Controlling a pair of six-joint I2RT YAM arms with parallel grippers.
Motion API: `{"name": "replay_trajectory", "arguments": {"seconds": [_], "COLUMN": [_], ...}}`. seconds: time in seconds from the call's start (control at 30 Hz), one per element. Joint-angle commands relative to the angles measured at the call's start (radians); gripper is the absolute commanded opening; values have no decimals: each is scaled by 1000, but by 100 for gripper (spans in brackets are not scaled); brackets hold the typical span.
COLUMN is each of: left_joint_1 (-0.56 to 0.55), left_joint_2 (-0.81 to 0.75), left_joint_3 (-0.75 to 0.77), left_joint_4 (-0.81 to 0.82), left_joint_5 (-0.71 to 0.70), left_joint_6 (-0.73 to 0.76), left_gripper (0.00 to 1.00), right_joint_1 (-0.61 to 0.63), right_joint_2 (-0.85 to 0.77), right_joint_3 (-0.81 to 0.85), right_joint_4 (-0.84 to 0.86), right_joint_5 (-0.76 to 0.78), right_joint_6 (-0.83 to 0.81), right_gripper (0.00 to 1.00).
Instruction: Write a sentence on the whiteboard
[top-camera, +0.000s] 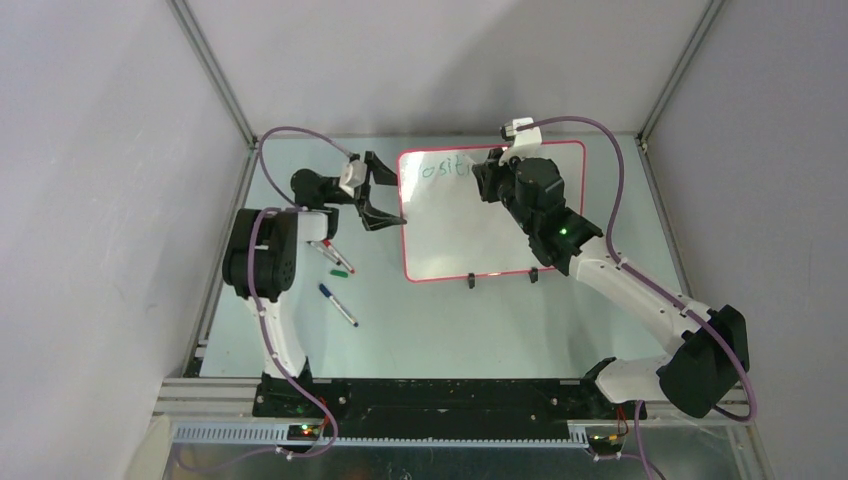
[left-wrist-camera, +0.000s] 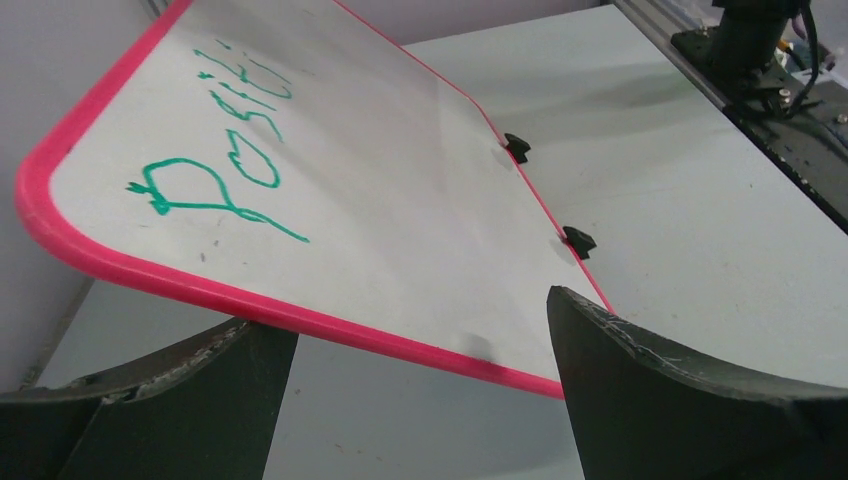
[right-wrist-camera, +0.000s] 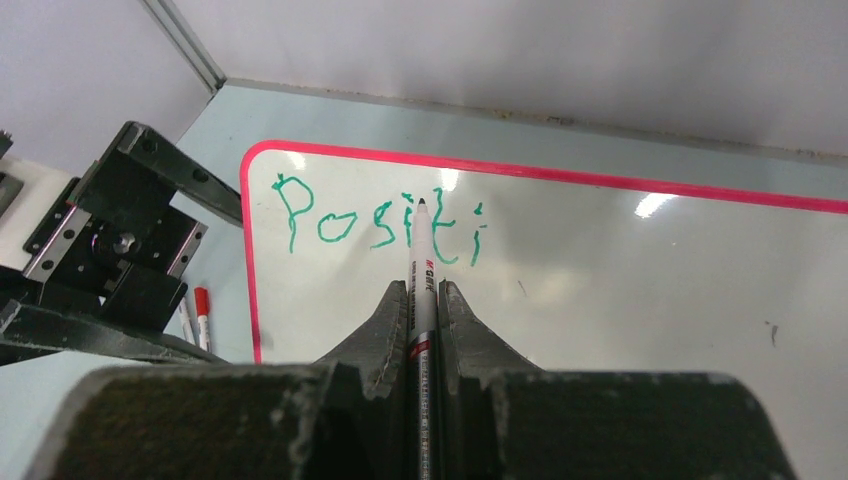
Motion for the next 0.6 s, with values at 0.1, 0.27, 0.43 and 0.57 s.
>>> {"name": "replay_trajectory", "arguments": {"seconds": [0.1, 0.27, 0.43, 0.57], "left_joint_1": [-15, -22, -22, -20], "left_joint_2": [8, 23, 30, 38], "left_joint_3": [41, 68, 79, 90], "left_joint_4": [56, 56, 56, 56], "left_joint_5": [-55, -26, -40, -68], "left_joint_6": [-51, -75, -91, -109], "left_gripper": [99, 98, 98, 98], "right_joint_1": [2, 2, 2, 2], "right_joint_2": [-16, -14, -14, -13], "right_joint_3": [3, 5, 3, 4], "right_joint_4": [52, 53, 52, 53], "right_joint_5": [20, 22, 24, 23], "right_joint_6": [-11, -11, -14, -13], "right_gripper": [0, 0, 0, 0]}}
